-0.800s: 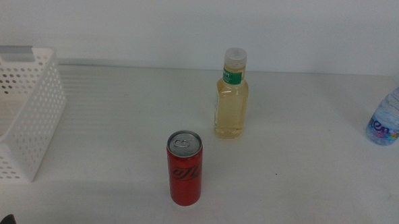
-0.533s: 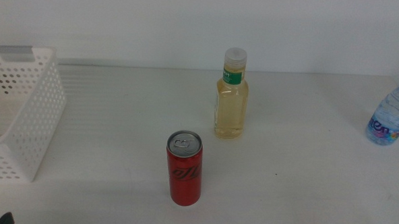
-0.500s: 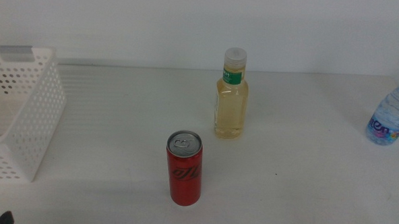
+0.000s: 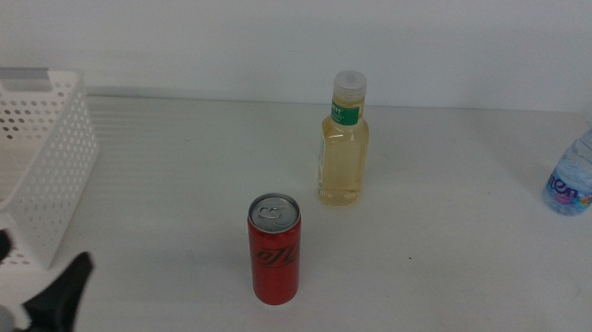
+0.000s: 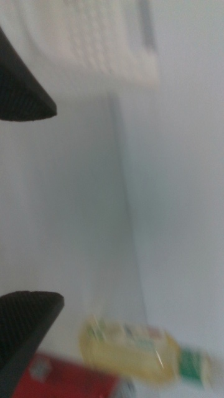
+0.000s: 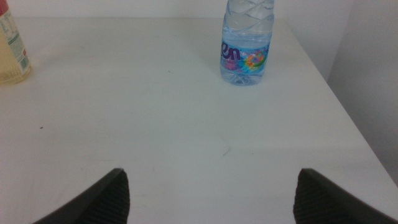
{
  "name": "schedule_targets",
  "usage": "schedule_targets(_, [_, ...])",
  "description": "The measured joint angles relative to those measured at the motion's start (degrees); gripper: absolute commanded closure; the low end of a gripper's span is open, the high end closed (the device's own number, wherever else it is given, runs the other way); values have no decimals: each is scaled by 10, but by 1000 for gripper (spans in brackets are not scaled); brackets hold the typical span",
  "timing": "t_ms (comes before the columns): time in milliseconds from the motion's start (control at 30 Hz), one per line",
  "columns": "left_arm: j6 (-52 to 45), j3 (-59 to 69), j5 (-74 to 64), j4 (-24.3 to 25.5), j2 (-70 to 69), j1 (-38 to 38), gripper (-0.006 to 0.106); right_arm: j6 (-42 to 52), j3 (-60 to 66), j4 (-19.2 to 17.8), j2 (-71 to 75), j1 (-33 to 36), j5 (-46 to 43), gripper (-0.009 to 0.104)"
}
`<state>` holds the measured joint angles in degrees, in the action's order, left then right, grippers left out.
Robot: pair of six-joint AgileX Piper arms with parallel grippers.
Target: Use arms to grab the bottles and put them into the dustbin to the left of the table.
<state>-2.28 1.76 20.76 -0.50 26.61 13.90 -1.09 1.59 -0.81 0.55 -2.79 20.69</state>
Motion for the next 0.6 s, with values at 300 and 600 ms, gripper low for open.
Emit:
schedule_targets(300, [0,0,244,-18,239,142,10,0,0,0,0,0,0,16])
schedule_targets(600, [26,-5,428,-20,443,192,10,0,0,0,0,0,0,16])
